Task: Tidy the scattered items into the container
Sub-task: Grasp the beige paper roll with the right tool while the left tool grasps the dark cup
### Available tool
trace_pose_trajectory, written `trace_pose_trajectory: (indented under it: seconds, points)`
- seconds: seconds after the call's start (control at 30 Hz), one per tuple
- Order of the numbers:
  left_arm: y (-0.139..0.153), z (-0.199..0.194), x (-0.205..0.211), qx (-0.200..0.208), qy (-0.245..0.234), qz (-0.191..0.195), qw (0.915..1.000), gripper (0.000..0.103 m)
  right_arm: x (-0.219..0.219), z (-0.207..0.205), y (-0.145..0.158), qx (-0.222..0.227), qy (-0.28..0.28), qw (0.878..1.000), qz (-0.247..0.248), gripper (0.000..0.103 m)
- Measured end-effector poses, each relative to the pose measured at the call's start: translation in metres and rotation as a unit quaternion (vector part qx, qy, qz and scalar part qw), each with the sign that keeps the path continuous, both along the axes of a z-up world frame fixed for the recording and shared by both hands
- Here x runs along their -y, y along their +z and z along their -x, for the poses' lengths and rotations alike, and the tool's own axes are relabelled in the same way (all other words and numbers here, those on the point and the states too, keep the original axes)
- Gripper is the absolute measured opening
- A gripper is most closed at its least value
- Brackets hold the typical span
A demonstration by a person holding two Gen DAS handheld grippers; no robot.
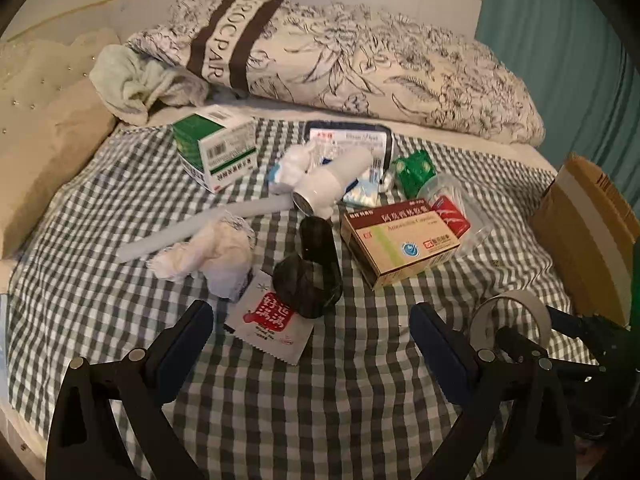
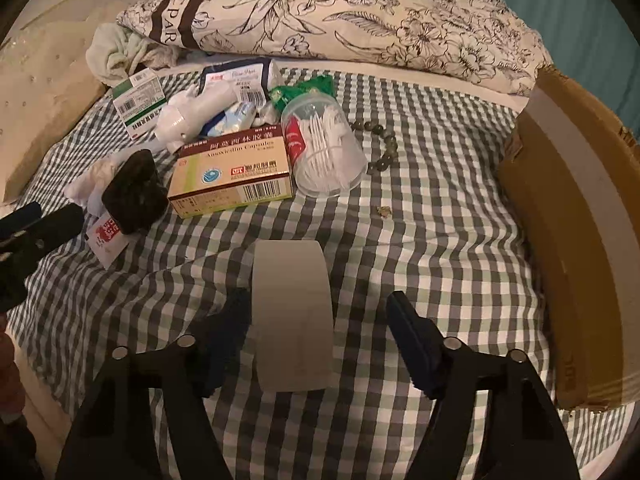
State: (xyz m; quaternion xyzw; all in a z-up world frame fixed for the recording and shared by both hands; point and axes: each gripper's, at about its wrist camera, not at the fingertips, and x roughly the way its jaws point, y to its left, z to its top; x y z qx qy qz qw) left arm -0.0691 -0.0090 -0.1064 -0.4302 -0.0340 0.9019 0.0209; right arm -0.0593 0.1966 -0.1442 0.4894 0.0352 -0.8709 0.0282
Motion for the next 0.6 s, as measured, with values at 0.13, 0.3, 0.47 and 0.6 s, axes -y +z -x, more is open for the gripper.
trace_pose_trajectory:
  seconds: [0.13,0.3,0.47,0.6]
  points:
    - [-0.013,0.012,-0.003,0.013,0.001,0.004,0.9999,0.101,0.002,0.005,-0.008,0.009,0.006,1.0,0.005,0.06]
    - [-0.027,0.025,-0.003,0.027,0.008,0.004,0.9996,0.101,0.005,0.009,-0.011,0.013,0.014,1.0,0.007,0.059]
    - [-0.039,0.037,0.0,0.039,0.012,0.0,0.9992,0.097,0.008,0.016,-0.019,0.027,0.02,0.999,0.015,0.046]
    - [-0.045,0.046,0.001,0.043,0.013,0.008,0.9989,0.094,0.006,0.02,-0.025,0.041,0.016,0.999,0.023,0.034]
